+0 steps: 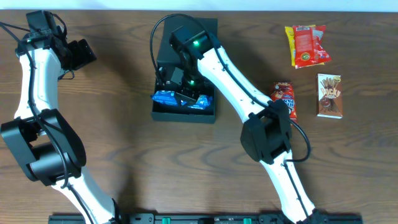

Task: Pack container
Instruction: 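Carry the Oreo pack into the black box and lower it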

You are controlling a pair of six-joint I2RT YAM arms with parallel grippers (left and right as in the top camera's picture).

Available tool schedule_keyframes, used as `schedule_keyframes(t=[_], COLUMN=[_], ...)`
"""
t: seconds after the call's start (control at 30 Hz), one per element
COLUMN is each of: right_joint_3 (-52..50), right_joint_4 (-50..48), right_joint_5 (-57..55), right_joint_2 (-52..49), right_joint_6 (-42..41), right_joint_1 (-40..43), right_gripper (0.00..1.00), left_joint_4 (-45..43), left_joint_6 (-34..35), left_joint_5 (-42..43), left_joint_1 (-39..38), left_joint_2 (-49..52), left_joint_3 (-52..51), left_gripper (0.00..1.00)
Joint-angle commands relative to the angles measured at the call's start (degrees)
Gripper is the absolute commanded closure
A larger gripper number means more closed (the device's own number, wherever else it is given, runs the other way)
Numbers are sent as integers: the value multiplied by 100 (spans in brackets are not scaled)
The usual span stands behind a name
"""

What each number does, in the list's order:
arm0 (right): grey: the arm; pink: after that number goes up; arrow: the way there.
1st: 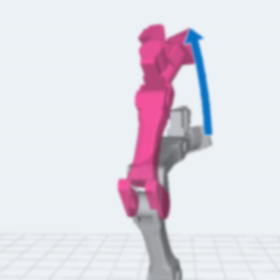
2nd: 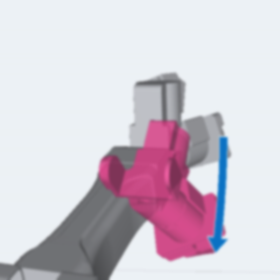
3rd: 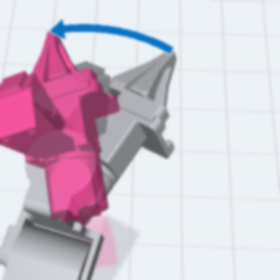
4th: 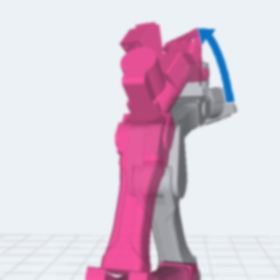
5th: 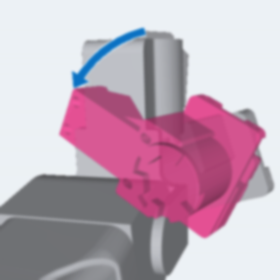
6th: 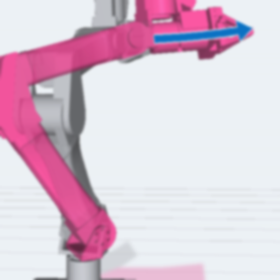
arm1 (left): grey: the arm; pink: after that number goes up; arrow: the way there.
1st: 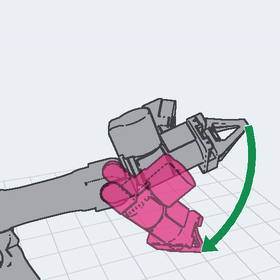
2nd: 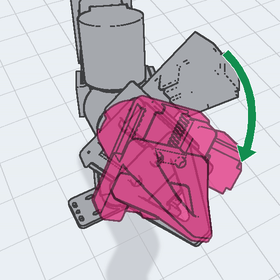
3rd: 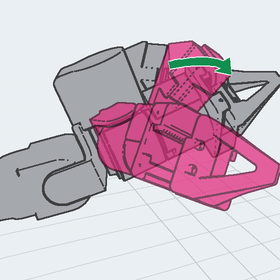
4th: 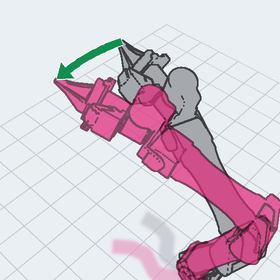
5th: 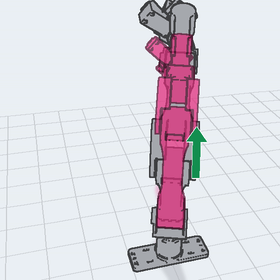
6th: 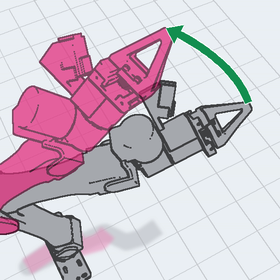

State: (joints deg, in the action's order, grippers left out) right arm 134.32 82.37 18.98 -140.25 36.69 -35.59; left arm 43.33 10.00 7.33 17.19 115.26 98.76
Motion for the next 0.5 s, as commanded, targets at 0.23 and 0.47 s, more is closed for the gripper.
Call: schedule_keyframes(t=[0.23, 0.47], right_joint_3=[-612, -815], right_joint_4=[-511, -697], right_joint_5=[221, 92], right_joint_2=[-35, -35], right_joint_6=[114, 109], right_joint_1=[-7, -7], right_gripper=[87, 48], left_joint_4=[22, 22], left_joint_6=[-127, -129], left_joint_5=[20, 20], left_joint_1=[15, 15], left_joint_2=[55, 55], left_joint_3=[-35, -35], left_gripper=[5, 5])
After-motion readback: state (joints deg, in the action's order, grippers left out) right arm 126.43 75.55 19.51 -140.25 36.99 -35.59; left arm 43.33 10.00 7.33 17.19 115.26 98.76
